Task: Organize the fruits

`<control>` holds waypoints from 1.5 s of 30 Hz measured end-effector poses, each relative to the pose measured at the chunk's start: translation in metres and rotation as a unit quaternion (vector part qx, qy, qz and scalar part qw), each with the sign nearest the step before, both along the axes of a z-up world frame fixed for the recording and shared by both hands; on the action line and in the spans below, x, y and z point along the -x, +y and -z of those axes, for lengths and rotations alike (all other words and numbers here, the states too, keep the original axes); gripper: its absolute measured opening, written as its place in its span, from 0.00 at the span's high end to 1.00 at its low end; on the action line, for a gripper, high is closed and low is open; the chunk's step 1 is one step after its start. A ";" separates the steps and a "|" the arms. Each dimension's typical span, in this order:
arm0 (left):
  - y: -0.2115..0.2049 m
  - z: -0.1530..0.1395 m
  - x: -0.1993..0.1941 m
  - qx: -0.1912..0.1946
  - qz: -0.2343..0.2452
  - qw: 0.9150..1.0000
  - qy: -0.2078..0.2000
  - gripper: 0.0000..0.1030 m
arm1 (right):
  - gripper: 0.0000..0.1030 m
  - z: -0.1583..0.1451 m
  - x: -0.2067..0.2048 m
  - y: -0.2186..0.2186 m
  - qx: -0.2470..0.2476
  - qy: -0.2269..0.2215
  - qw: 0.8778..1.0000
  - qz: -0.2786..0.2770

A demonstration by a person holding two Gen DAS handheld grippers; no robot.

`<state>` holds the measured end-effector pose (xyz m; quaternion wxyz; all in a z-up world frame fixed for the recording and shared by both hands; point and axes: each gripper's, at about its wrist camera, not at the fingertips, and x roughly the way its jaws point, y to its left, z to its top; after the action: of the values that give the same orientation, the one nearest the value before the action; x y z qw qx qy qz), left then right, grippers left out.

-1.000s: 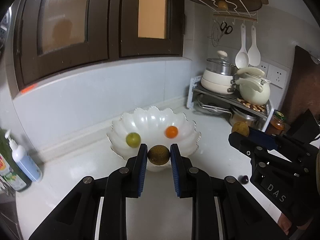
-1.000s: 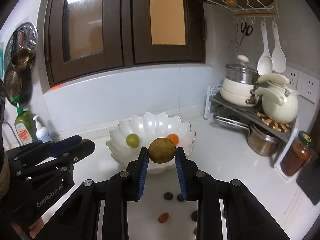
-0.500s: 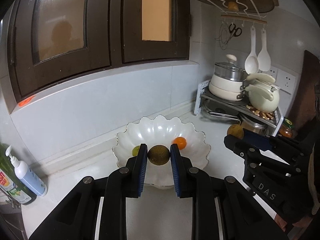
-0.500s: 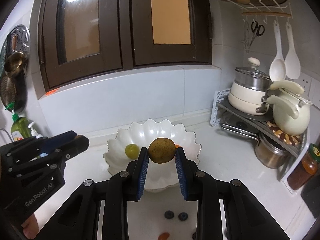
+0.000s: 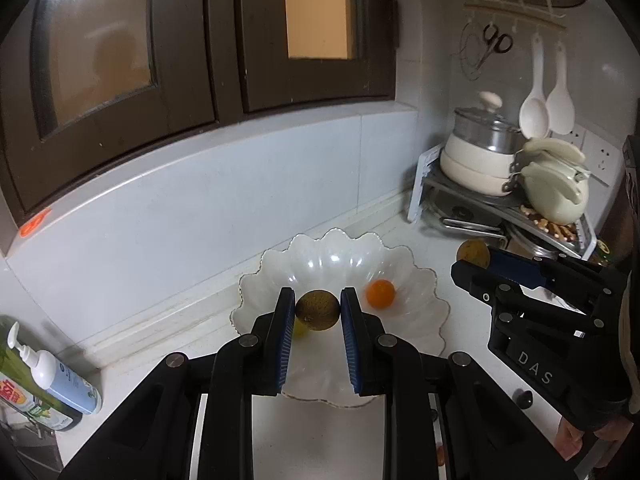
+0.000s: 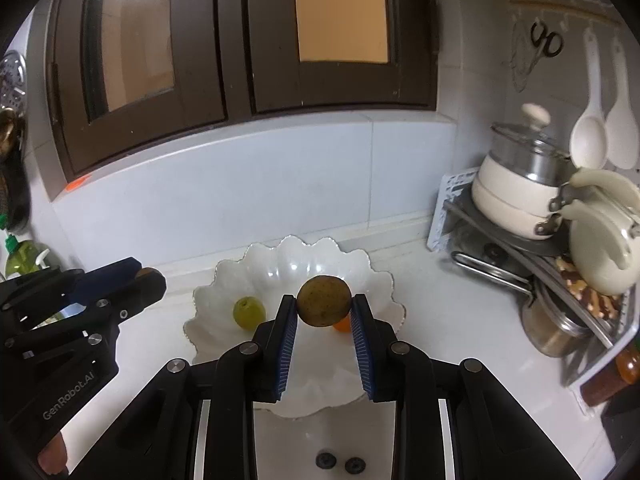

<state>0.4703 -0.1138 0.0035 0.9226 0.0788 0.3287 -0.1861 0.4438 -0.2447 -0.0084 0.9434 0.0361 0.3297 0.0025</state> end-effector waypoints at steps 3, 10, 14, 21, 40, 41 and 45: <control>-0.003 0.004 -0.012 -0.013 -0.009 1.000 0.003 0.77 | 0.72 0.006 -0.013 -0.002 0.004 0.015 1.000 -0.003; -0.009 0.023 -0.038 -0.031 -0.021 0.999 0.035 0.77 | 0.72 0.027 -0.043 -0.006 0.012 0.060 0.998 -0.012; -0.011 0.038 -0.054 -0.032 -0.022 0.997 0.068 0.77 | 0.72 0.040 -0.058 -0.006 0.014 0.086 0.996 -0.020; -0.019 0.064 -0.074 -0.043 -0.024 0.992 0.113 0.77 | 0.72 0.065 -0.080 -0.007 0.013 0.129 0.991 -0.031; -0.032 0.110 -0.096 -0.084 -0.031 0.976 0.197 0.76 | 0.71 0.108 -0.103 -0.012 0.006 0.219 0.975 -0.039; -0.032 0.110 -0.096 -0.083 -0.032 0.976 0.198 0.75 | 0.71 0.110 -0.104 -0.012 0.002 0.224 0.974 -0.040; -0.030 0.109 -0.096 -0.079 -0.034 0.975 0.203 0.59 | 0.59 0.110 -0.104 -0.015 -0.010 0.227 0.973 -0.039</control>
<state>0.5659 -0.1437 -0.1057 0.8335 0.1010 0.5249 -0.1396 0.5478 -0.2592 -0.1181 0.8424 0.0320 0.5368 0.0340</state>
